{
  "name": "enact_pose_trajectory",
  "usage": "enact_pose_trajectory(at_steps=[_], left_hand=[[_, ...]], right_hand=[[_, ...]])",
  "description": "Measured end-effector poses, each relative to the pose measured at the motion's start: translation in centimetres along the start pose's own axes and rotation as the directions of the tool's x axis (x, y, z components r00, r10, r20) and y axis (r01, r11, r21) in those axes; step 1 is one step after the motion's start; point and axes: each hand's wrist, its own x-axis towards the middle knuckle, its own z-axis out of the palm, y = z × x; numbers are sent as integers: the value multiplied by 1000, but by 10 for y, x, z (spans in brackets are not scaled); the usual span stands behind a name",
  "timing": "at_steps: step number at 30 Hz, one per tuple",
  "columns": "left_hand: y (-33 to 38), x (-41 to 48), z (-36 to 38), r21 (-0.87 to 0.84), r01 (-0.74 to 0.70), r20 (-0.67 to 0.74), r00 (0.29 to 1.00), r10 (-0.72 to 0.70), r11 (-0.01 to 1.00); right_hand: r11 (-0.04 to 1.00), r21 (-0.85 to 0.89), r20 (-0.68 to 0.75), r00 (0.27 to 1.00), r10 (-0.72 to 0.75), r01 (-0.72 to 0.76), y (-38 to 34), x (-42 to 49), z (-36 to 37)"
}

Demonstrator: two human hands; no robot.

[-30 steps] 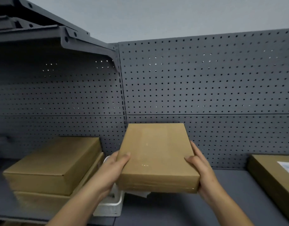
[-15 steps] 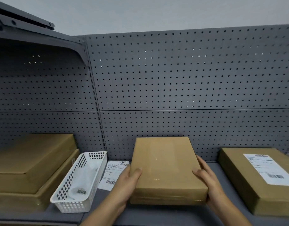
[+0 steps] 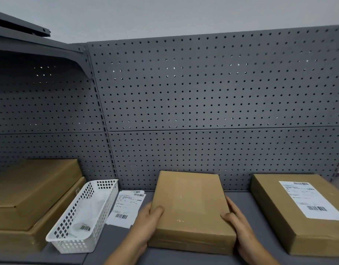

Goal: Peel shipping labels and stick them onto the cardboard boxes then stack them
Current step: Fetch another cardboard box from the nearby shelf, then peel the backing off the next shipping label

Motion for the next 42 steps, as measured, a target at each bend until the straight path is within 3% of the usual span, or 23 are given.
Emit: enact_pose_trajectory(at_steps=[19, 25, 27, 29, 31, 33, 36, 42], left_hand=[[-20, -1, 3, -3, -68, -35, 997, 68, 998], [-16, 2, -5, -56, -4, 9, 1000, 5, 998], [-16, 6, -15, -36, -27, 6, 1000, 28, 999], [-20, 11, -30, 98, -103, -68, 992, 109, 990], [-31, 20, -50, 337, -220, -72, 963, 258, 916], [-45, 32, -69, 587, -302, 9, 930, 367, 751], [-61, 50, -90, 797, -281, 72, 923, 378, 535], [-72, 66, -108, 854, -173, 77, 975, 210, 491]], right_hand=[[995, -99, 47, 999, -14, 19, -6, -4, 1], [987, -158, 56, 998, -16, 25, -11, -8, -2], [979, -197, 66, 997, -47, 59, -14, -7, -6], [958, -265, 74, 993, -91, 108, -22, -8, -5], [889, -412, 96, 979, -178, 202, -34, -9, 1], [770, -564, 139, 953, -268, 298, -47, -7, 11], [608, -696, 226, 921, -317, 380, -55, 0, 28], [386, -815, 338, 896, -289, 432, -50, 0, 62]])
